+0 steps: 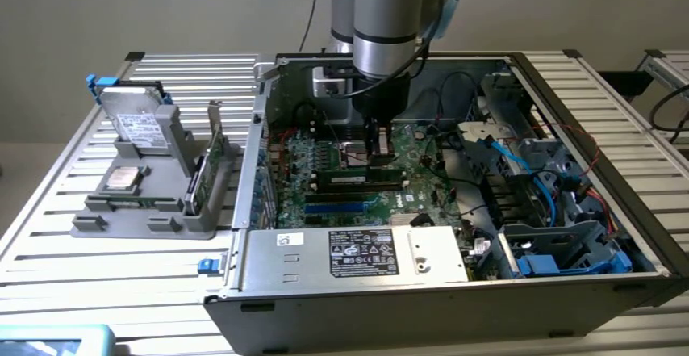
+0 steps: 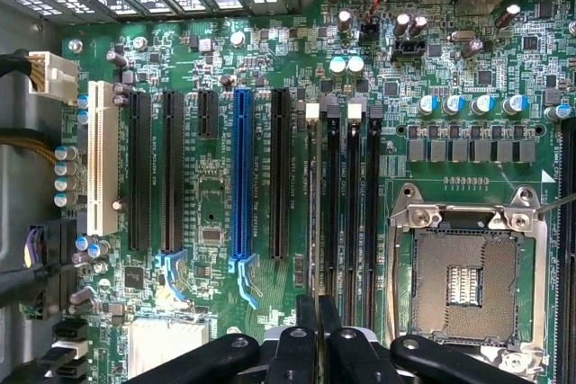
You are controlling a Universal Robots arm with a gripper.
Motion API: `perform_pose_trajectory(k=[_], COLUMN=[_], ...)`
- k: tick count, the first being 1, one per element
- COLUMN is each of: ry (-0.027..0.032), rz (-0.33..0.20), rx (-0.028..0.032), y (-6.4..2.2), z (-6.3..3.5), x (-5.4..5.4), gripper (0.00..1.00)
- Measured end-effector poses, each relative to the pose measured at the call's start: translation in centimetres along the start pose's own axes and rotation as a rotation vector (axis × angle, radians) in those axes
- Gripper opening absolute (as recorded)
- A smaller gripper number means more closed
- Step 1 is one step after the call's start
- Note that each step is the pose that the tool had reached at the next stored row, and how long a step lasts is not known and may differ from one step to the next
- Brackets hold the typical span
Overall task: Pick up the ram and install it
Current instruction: 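Insert the ram into the slot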
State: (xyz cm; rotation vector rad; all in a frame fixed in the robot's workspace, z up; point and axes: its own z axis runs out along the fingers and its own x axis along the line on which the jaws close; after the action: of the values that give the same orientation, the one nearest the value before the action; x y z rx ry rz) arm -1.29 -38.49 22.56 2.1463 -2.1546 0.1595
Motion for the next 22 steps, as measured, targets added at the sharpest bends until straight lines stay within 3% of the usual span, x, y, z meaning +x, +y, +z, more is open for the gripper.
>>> perform_pose_trajectory(k=[11,22], ry=[-0.0002,-0.0001], rz=[0.001,0.004], rx=[0.0021,0.0140], y=[0.11,0.21], z=[0.05,0.05], x=[-0.01,-0.01], gripper=[0.13,0.13])
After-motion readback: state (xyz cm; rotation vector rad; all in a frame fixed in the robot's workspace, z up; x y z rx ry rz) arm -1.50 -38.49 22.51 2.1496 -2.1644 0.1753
